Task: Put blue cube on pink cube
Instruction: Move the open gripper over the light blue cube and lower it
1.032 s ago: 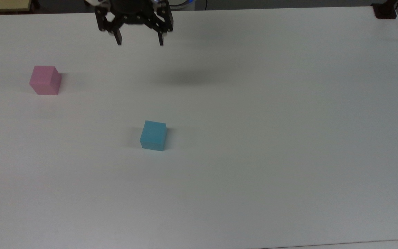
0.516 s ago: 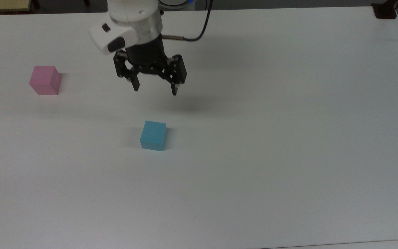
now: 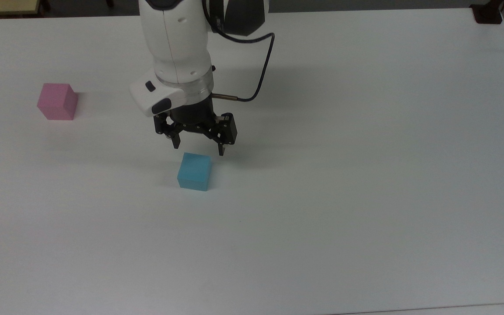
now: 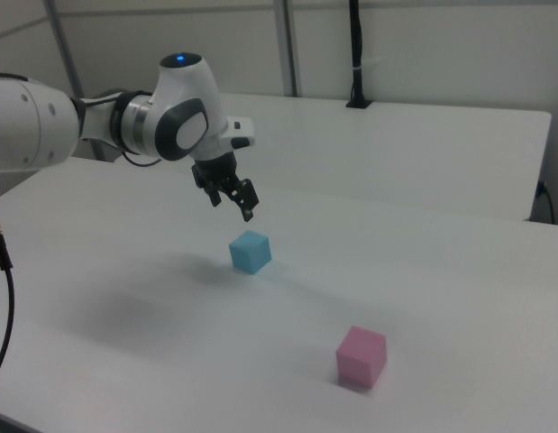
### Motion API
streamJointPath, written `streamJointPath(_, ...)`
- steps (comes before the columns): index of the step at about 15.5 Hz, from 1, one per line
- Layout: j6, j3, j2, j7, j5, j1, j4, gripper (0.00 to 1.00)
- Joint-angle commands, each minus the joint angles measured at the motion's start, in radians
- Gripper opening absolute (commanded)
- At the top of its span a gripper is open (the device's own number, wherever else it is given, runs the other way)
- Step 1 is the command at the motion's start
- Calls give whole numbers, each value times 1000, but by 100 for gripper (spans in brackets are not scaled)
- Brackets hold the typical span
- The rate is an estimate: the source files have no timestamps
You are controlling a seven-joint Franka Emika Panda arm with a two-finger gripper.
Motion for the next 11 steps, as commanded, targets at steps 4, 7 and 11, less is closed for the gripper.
streamJointPath(4, 62, -12, 49, 67, -60, 21, -10, 100)
streamJointPath(7, 70, -10, 70, 80, -84, 19, -10, 100)
streamJointPath(11, 78, -10, 84, 81, -106, 19, -12, 100)
